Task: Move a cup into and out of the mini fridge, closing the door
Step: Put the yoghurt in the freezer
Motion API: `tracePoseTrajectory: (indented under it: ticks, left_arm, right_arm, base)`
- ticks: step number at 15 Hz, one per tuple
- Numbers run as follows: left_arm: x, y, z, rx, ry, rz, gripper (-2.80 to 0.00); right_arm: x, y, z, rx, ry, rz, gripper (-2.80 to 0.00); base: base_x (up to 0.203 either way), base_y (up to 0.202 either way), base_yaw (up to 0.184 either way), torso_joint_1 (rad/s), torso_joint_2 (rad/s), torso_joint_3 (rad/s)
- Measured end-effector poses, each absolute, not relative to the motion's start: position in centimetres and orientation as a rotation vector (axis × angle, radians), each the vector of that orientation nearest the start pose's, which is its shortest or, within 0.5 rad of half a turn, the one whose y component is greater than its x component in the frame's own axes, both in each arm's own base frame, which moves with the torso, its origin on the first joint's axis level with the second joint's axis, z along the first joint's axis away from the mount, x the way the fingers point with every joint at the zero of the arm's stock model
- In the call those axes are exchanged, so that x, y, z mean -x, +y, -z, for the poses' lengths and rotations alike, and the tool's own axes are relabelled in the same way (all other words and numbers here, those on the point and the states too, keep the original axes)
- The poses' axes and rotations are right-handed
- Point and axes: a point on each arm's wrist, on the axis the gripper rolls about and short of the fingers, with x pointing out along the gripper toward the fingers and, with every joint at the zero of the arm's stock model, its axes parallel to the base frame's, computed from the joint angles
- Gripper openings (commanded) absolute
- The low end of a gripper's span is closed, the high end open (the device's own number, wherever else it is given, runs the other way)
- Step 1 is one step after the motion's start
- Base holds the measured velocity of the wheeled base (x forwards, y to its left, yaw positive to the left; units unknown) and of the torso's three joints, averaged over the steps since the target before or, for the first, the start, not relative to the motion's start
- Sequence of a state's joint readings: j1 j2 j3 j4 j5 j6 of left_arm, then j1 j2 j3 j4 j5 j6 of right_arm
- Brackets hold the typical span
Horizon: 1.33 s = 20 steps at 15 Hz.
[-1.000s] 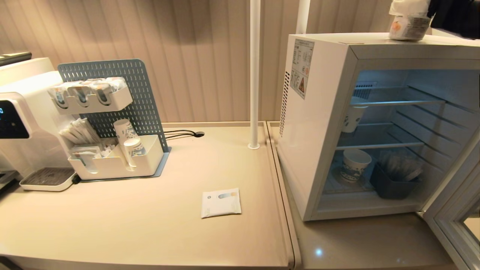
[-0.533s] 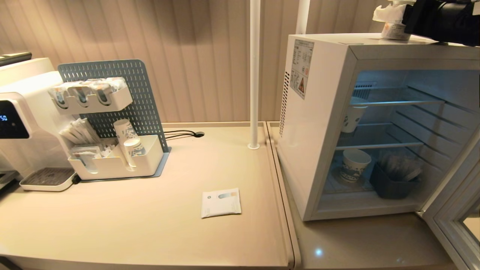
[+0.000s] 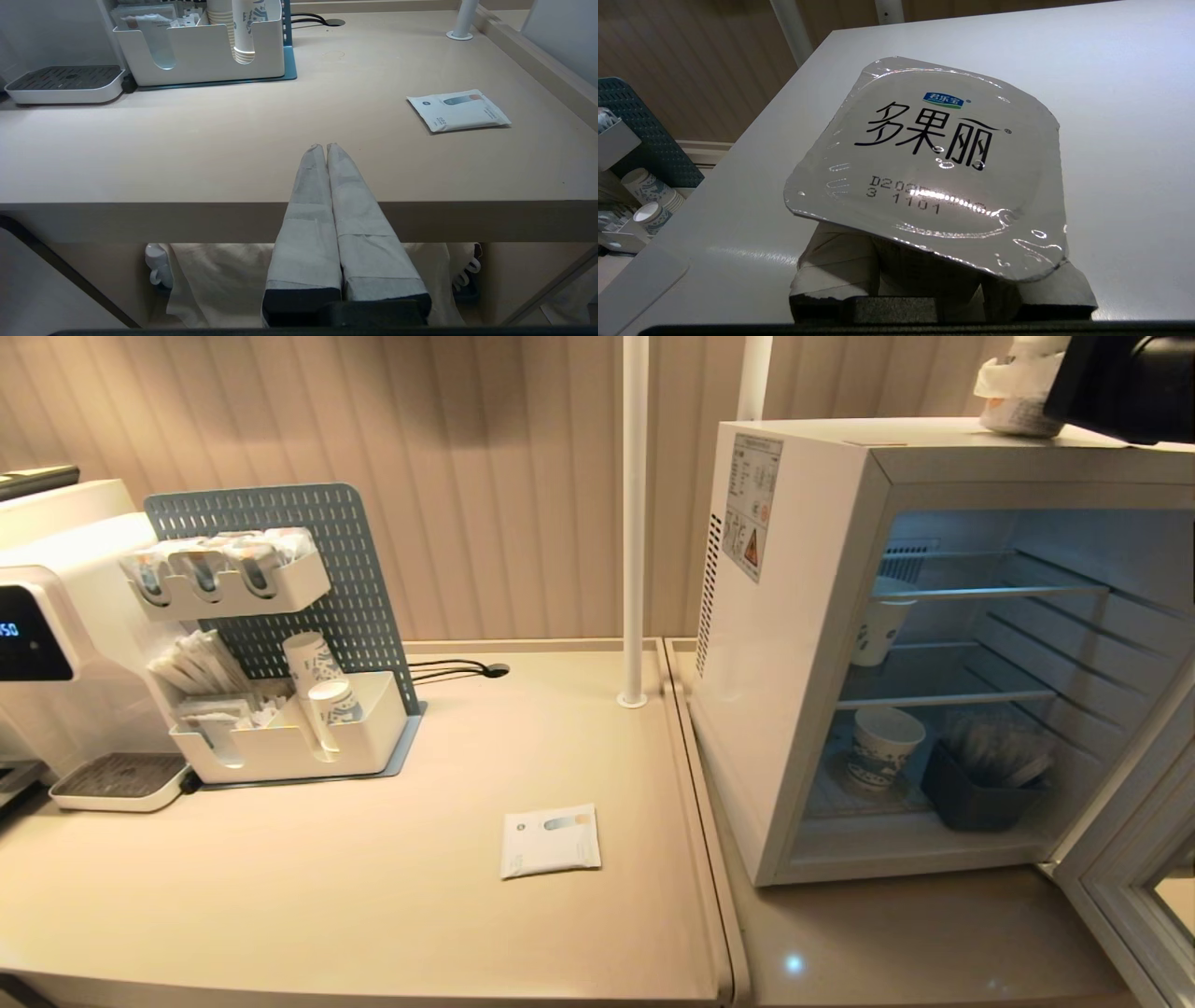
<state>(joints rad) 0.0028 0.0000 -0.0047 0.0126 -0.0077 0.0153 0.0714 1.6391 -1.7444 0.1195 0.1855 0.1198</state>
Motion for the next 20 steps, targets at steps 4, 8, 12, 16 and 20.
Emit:
tracePoseTrajectory:
  ticks: [4,8,12,16,20]
  left_arm:
    - [2.3,0.0,-7.6,-0.015,0.008,0.005,-2.80]
    - [2.3,0.0,-7.5,-0.015,0.009,0.005,-2.80]
    - [2.3,0.0,-7.6,-0.015,0.008,0.005,-2.80]
    - [2.3,0.0,-7.5,-0.014,0.008,0.004,-2.80]
    - [2.3,0.0,-7.6,-0.015,0.008,0.004,-2.80]
  right_arm:
    - [-22.6,3.3,-39.4,-0.121,0.082,-0.294,-2.80]
    - [-15.2,3.7,-37.2,-0.127,0.148,-0.280,-2.80]
    - [-9.7,3.0,-34.1,-0.170,0.169,-0.247,-2.80]
    - [-8.3,2.7,-30.3,-0.171,0.206,-0.254,-2.80]
    - [-6.6,2.3,-27.1,-0.166,0.235,-0.268,-2.80]
  base:
    - [0.000,0.000,0.000,0.000,0.00,0.000]
    - [0.000,0.000,0.000,0.000,0.00,0.000]
    - [0.000,0.000,0.000,0.000,0.00,0.000]
    - [0.000,0.000,0.000,0.000,0.00,0.000]
    - [0.000,0.000,0.000,0.000,0.00,0.000]
